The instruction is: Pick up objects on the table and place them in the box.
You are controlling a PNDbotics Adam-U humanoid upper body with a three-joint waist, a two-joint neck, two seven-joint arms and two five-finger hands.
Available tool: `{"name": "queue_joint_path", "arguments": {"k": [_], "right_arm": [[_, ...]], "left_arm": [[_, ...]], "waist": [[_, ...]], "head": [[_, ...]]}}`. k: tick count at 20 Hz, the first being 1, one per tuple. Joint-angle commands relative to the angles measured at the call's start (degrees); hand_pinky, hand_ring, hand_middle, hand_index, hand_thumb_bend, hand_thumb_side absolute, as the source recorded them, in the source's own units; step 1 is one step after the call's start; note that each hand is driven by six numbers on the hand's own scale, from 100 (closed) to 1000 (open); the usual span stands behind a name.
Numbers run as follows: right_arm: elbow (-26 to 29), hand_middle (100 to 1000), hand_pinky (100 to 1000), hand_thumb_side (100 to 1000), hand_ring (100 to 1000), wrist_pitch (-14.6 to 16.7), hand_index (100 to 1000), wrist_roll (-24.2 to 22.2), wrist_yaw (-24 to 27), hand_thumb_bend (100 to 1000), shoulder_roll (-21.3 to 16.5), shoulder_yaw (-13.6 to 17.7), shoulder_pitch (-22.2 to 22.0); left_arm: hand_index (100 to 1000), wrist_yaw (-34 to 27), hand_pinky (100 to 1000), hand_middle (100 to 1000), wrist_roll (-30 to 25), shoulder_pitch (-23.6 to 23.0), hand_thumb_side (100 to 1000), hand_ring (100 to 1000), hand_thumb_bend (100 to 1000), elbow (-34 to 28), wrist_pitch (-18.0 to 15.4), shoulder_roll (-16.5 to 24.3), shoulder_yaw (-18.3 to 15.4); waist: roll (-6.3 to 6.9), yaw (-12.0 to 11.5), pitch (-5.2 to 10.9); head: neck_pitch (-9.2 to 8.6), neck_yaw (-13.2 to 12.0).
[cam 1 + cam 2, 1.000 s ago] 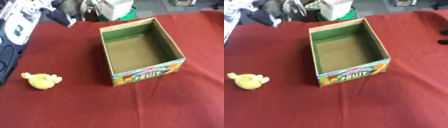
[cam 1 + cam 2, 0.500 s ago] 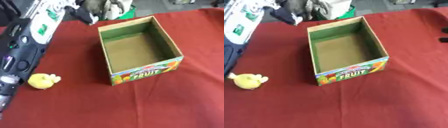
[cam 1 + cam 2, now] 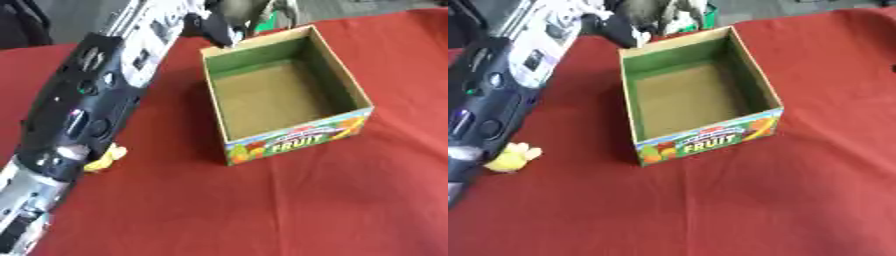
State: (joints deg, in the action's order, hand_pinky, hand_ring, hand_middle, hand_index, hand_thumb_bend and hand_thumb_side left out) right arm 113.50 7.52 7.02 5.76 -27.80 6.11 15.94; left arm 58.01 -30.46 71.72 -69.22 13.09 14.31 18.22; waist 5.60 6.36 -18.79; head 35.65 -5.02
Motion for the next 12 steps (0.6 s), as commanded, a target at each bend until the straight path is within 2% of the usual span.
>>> {"name": "queue_joint_path", "arguments": {"k": [1, 12], "right_arm": [[1.09, 626, 683, 1000, 770, 0.01, 813, -0.53, 0.63, 100, -0.33, -0.01, 0.94], [1.09, 626, 684, 1000, 771, -0.29, 813, -1.20, 1.28, 100, 0.40, -0.42, 2.25]], "left_arm": [[201, 3.32, 560, 283, 0.57, 1.77, 315, 435, 100, 1.14, -0.48, -1.22, -0.14], [238, 8.75, 565, 307, 0.89, -0.31, 321, 464, 100, 6.88, -2.44, -5.54, 0.32]], "waist": [[-0.25, 0.28, 0.94], [0.59, 1.92, 0.13]], "head": [[-0.77, -0.57], [-1.48, -1.20]]}}
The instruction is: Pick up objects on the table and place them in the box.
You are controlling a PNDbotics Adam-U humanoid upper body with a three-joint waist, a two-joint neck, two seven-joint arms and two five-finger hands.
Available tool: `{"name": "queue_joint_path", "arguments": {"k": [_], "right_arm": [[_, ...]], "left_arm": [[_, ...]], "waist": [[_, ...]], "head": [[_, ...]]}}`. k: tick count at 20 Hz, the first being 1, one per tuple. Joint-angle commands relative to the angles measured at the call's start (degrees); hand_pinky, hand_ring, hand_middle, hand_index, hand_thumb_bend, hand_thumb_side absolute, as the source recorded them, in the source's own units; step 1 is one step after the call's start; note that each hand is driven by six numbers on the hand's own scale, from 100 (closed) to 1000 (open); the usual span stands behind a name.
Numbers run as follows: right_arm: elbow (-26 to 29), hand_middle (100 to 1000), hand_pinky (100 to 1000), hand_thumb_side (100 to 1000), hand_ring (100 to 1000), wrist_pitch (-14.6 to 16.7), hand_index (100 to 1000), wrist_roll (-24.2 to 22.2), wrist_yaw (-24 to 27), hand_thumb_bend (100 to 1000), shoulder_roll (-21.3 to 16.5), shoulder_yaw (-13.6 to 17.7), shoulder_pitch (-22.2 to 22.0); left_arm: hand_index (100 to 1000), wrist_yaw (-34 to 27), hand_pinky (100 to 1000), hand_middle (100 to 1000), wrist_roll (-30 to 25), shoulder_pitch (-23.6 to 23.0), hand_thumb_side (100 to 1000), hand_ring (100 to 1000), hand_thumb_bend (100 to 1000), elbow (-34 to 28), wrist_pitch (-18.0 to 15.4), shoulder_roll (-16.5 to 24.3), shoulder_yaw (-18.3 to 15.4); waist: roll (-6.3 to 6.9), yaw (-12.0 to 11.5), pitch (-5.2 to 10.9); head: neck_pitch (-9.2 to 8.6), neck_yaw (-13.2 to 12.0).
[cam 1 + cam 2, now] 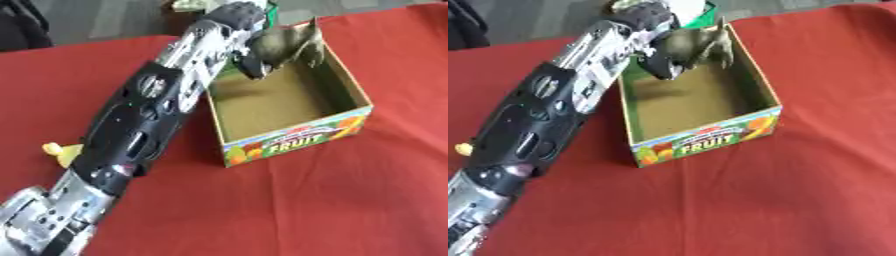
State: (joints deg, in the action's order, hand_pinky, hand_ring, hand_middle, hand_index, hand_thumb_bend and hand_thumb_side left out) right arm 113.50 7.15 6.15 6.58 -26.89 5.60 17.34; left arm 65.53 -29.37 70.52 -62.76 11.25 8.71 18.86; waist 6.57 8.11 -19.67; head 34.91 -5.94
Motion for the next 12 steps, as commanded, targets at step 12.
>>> {"name": "queue_joint_path", "arguments": {"k": [12], "right_arm": [[1.09, 624, 684, 1000, 771, -0.48, 813, -0.79, 0.85, 100, 0.21, -0.20, 1.62]], "left_arm": [[598, 0.77, 711, 562, -5.23, -0.05, 169, 632, 100, 5.06, -4.03, -1.04, -1.24]], "waist": [[0.15, 0.60, 0.42]], "head": [[-0.82, 0.74]]}}
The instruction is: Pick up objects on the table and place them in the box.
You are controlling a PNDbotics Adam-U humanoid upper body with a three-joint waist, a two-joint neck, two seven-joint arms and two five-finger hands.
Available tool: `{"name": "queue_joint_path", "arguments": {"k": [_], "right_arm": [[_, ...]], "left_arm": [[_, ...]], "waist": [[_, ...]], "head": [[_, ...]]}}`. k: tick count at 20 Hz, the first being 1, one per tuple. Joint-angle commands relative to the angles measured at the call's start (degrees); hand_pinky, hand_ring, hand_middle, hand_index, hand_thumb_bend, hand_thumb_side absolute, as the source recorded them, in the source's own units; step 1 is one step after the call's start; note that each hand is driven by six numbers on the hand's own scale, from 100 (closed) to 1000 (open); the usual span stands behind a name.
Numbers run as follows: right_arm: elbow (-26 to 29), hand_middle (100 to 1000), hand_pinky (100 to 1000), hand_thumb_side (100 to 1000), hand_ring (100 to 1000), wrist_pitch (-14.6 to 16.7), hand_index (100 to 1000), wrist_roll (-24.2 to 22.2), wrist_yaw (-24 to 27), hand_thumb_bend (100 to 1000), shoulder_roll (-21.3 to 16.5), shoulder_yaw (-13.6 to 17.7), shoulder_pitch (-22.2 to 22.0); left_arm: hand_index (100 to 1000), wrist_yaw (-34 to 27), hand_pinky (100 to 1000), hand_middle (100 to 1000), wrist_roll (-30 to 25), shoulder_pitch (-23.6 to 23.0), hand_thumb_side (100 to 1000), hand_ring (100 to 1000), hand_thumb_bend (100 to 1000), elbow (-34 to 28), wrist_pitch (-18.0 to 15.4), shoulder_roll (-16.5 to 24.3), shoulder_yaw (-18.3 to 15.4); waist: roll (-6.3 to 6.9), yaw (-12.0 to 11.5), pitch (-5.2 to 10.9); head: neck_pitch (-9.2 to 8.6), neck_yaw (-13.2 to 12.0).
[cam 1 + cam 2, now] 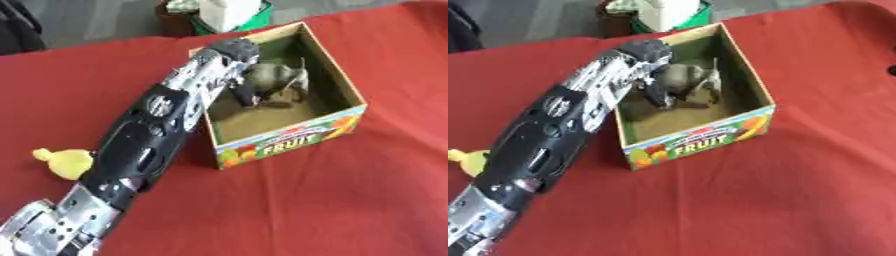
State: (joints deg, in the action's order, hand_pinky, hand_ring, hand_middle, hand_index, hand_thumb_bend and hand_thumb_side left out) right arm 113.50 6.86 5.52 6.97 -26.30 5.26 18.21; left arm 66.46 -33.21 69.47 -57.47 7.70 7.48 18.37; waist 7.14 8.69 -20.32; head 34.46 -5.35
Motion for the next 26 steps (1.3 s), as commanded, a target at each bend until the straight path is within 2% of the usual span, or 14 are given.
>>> {"name": "queue_joint_path", "arguments": {"k": [1, 2, 3, 4, 5, 6, 7, 8, 9, 14, 17, 22, 26], "right_arm": [[1.09, 624, 684, 1000, 771, -0.29, 813, -0.22, 0.57, 100, -0.32, 0.09, 0.82], [1.09, 624, 685, 1000, 771, -0.36, 813, -0.26, 0.65, 100, -0.29, 0.08, 0.83], [1.09, 623, 685, 1000, 771, -0.41, 813, -0.28, 0.70, 100, -0.28, 0.11, 0.80], [1.09, 623, 685, 1000, 771, -0.44, 813, -0.28, 0.73, 100, -0.26, 0.15, 0.76], [1.09, 623, 685, 1000, 771, -0.47, 813, -0.28, 0.74, 100, -0.23, 0.18, 0.70], [1.09, 623, 685, 1000, 771, -0.51, 813, -0.28, 0.75, 100, -0.20, 0.21, 0.65], [1.09, 623, 685, 1000, 771, -0.55, 813, -0.30, 0.74, 100, -0.17, 0.22, 0.61], [1.09, 623, 685, 1000, 771, -0.59, 813, -0.35, 0.72, 100, -0.16, 0.22, 0.59], [1.09, 623, 685, 1000, 771, -0.65, 813, -0.39, 0.69, 100, -0.14, 0.23, 0.56], [1.09, 622, 685, 1000, 771, -0.79, 813, -0.44, 0.70, 100, -0.05, 0.24, 0.55], [1.09, 622, 685, 1000, 771, -0.84, 813, -0.46, 0.72, 100, 0.03, 0.26, 0.55], [1.09, 622, 685, 1000, 771, -0.93, 813, -0.53, 0.72, 100, 0.11, 0.28, 0.46], [1.09, 622, 686, 1000, 771, -1.12, 814, -0.46, 0.66, 100, 0.22, 0.41, 0.09]], "left_arm": [[622, 0.09, 722, 580, -1.94, 1.00, 140, 650, 100, -0.15, -0.60, 0.20, -0.79], [657, 0.33, 737, 603, -2.35, 1.00, 110, 676, 100, -0.13, -0.66, 0.21, -0.86], [711, 0.65, 763, 639, -2.60, 1.03, 134, 713, 100, -0.17, -0.64, 0.27, -0.92], [711, 0.96, 763, 639, -2.70, 1.05, 134, 713, 100, -0.27, -0.59, 0.32, -0.98], [777, 1.26, 794, 696, -2.56, 1.09, 265, 756, 235, -0.42, -0.42, 0.40, -1.09], [811, 1.54, 811, 728, -2.27, 1.12, 357, 779, 373, -0.57, -0.18, 0.48, -1.18], [853, 1.80, 829, 765, -1.94, 1.16, 411, 806, 489, -0.69, 0.05, 0.56, -1.20], [871, 1.99, 835, 783, -1.73, 1.19, 432, 818, 538, -0.75, 0.13, 0.63, -1.19], [923, 2.16, 861, 845, -1.60, 1.25, 510, 861, 721, -0.79, 0.13, 0.72, -1.19], [999, 3.75, 893, 931, -1.24, 1.45, 572, 931, 931, -1.00, -0.17, 1.24, -1.35], [1000, 4.17, 908, 963, -0.97, 1.43, 593, 954, 1000, -1.06, -0.13, 1.36, -1.56], [1000, 3.39, 914, 966, -0.60, 1.49, 601, 962, 1000, -1.94, -0.40, 1.54, -1.70], [1000, 2.01, 912, 964, -1.05, 1.83, 598, 958, 958, -4.57, -0.28, 2.44, -1.59]], "waist": [[-0.42, 0.00, 1.05], [-0.43, -0.01, 1.04], [-0.43, 0.01, 1.03], [-0.44, 0.03, 1.01], [-0.45, 0.06, 0.99], [-0.47, 0.10, 0.96], [-0.48, 0.13, 0.94], [-0.50, 0.16, 0.91], [-0.51, 0.17, 0.89], [-0.59, 0.22, 0.81], [-0.62, 0.26, 0.79], [-0.72, 0.12, 0.86], [-0.80, -0.39, 1.14]], "head": [[-0.38, 0.14], [-0.37, 0.14], [-0.35, 0.09], [-0.33, 0.04], [-0.32, 0.00], [-0.30, -0.03], [-0.29, -0.06], [-0.29, -0.11], [-0.29, -0.15], [-0.35, -0.35], [-0.38, -0.42], [-0.32, -0.39], [0.09, -0.13]]}}
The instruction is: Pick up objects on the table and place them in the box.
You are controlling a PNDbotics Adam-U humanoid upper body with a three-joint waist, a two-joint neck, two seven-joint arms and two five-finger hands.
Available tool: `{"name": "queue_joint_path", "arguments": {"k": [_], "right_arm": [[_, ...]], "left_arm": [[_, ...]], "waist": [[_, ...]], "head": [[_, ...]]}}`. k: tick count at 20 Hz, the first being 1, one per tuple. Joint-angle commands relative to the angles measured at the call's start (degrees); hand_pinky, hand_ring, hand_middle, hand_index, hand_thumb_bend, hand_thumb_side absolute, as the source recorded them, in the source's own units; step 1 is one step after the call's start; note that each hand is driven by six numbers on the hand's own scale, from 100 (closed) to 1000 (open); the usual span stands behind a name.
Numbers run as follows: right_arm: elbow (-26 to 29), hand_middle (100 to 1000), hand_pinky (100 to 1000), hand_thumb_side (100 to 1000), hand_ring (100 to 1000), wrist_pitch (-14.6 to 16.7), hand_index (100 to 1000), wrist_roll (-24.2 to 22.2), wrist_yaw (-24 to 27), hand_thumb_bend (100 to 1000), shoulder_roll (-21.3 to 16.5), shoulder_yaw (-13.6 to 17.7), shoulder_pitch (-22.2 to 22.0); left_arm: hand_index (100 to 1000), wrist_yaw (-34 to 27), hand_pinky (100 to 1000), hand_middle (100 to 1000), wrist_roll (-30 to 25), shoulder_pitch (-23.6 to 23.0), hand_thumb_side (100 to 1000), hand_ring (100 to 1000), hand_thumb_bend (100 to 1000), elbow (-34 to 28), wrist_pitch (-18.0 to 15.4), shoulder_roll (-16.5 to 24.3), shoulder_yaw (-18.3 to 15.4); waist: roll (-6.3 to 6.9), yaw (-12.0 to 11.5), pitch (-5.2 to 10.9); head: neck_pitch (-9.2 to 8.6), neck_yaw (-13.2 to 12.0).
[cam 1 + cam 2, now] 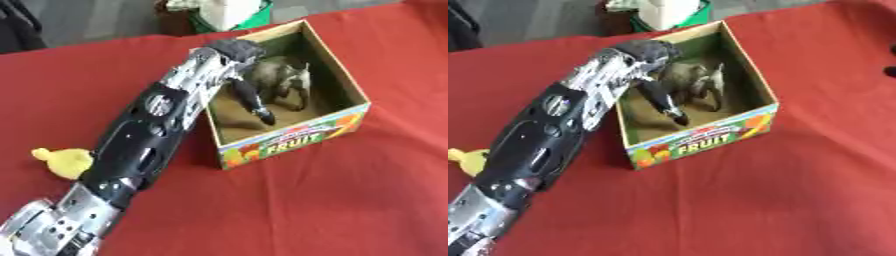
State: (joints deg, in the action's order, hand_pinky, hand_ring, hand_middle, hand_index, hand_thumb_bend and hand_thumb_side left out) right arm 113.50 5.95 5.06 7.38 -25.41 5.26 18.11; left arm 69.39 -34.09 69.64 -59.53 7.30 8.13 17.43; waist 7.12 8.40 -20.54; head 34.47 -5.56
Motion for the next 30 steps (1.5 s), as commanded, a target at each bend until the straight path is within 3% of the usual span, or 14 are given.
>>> {"name": "queue_joint_path", "arguments": {"k": [1, 12, 16, 21, 30], "right_arm": [[1.09, 622, 686, 1000, 772, -0.24, 814, 0.03, 0.25, 100, -0.64, 0.44, 0.12], [1.09, 622, 686, 1000, 772, -0.18, 814, 0.89, 0.05, 100, -0.88, 1.09, -1.15], [1.09, 622, 686, 1000, 772, -0.27, 814, 1.19, -0.05, 100, -0.92, 1.26, -1.79], [1.09, 623, 686, 1000, 773, -0.19, 814, 1.63, -0.31, 100, -1.16, 1.59, -2.77], [1.09, 627, 684, 1000, 774, 1.31, 814, 3.03, -0.10, 100, -2.31, 2.04, -3.33]], "left_arm": [[1000, -1.30, 910, 959, -0.36, 1.75, 611, 953, 927, -3.51, 0.20, 2.06, -0.63], [961, -8.35, 850, 880, 1.32, 0.69, 662, 865, 725, -20.57, 3.71, 7.39, -2.08], [922, -9.30, 833, 854, -0.30, -0.75, 667, 836, 688, -28.07, 3.56, 11.39, -1.61], [913, -10.48, 828, 847, -3.49, -3.90, 682, 826, 651, -38.49, 2.79, 17.40, -2.73], [914, -13.22, 826, 845, -1.22, -13.19, 679, 822, 631, -52.39, 7.39, 25.67, -6.36]], "waist": [[-0.81, -0.21, 1.44], [-1.35, -2.10, 2.61], [-1.46, -3.15, 3.21], [-1.80, -4.56, 3.96], [-2.90, -6.95, 4.95]], "head": [[0.16, 0.12], [2.35, 0.81], [3.51, 1.65], [4.82, 2.34], [4.58, 1.20]]}}
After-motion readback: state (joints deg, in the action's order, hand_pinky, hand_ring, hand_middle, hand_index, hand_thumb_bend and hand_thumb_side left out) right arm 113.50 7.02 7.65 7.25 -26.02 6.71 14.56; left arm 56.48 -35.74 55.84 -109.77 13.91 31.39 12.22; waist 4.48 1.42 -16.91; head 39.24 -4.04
